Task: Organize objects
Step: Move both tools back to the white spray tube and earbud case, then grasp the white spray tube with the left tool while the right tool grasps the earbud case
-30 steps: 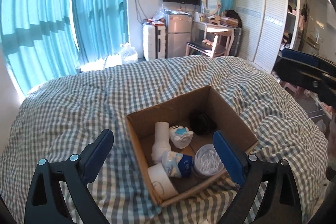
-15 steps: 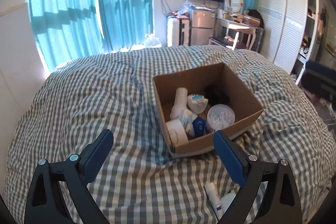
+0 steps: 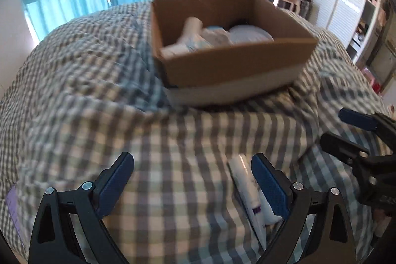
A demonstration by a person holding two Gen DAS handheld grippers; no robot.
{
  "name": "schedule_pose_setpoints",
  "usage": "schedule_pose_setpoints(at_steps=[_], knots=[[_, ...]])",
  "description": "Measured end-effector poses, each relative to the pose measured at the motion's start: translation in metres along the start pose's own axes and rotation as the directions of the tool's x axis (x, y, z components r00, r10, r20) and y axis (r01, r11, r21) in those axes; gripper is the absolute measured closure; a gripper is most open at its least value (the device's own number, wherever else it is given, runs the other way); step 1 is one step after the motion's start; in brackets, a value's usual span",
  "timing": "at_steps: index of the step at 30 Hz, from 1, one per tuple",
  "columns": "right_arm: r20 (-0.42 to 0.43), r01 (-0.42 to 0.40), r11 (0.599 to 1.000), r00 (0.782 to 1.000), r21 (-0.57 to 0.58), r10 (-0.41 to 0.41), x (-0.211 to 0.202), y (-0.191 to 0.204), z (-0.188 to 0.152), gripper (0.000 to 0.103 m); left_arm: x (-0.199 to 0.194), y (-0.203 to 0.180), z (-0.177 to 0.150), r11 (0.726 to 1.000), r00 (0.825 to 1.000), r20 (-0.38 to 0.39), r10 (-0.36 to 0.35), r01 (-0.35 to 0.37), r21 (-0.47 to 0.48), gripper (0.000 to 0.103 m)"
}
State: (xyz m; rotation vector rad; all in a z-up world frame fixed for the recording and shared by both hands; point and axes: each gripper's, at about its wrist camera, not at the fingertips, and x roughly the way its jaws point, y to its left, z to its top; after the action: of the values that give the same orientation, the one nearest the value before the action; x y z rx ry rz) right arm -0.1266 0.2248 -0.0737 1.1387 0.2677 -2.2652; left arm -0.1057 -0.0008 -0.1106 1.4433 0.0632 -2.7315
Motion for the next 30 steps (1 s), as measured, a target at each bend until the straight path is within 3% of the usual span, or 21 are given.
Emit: schedule_pose_setpoints(at_steps=[10,11,13,15,20,24,25,30], knots=[[0.03,-0.007,1.0,1.0,0.016,0.007,-0.013,0.0,-0.012,0.028,-0.001,-0.026,-0.019,0.996,0.999,0.013,0.048,-0.049,0.071,0.007],[0.035,-0.013,1.0,0.999,0.024,0.012,-0.014,-0.001,-0.011,0.028,-0.001,-0.031,-0.02,0.994,0.999,0.011,0.05,-0.051,0.093,0.01],[0.042,-0.017,0.999,0.999,0.035,0.016,-0.016,-0.001,-0.012,0.028,0.0,-0.036,-0.022,0.993,0.999,0.004,0.034,-0.034,0.112,0.04],[0.042,-0.017,0.999,0.999,0.039,0.015,-0.017,-0.002,-0.013,0.028,0.0,-0.04,-0.023,0.992,1.0,-0.011,0.006,-0.005,0.127,0.052],[0.04,-0.016,0.999,0.999,0.042,0.015,-0.018,-0.003,-0.013,0.028,0.007,-0.053,-0.028,0.981,0.994,-0.067,-0.082,0.093,0.169,0.055],[0.035,-0.011,0.999,0.999,0.037,0.01,-0.017,-0.002,-0.014,0.028,0.022,-0.058,-0.03,0.98,0.99,-0.124,-0.074,0.095,0.177,0.056],[0.034,-0.01,0.999,0.999,0.036,0.008,-0.017,-0.002,-0.014,0.028,0.022,-0.056,-0.03,0.981,0.988,-0.127,-0.083,0.104,0.167,0.075],[0.029,-0.004,0.999,1.0,0.032,0.003,-0.016,-0.001,-0.014,0.028,0.01,-0.043,-0.031,0.987,0.987,-0.11,-0.115,0.127,0.102,0.077]])
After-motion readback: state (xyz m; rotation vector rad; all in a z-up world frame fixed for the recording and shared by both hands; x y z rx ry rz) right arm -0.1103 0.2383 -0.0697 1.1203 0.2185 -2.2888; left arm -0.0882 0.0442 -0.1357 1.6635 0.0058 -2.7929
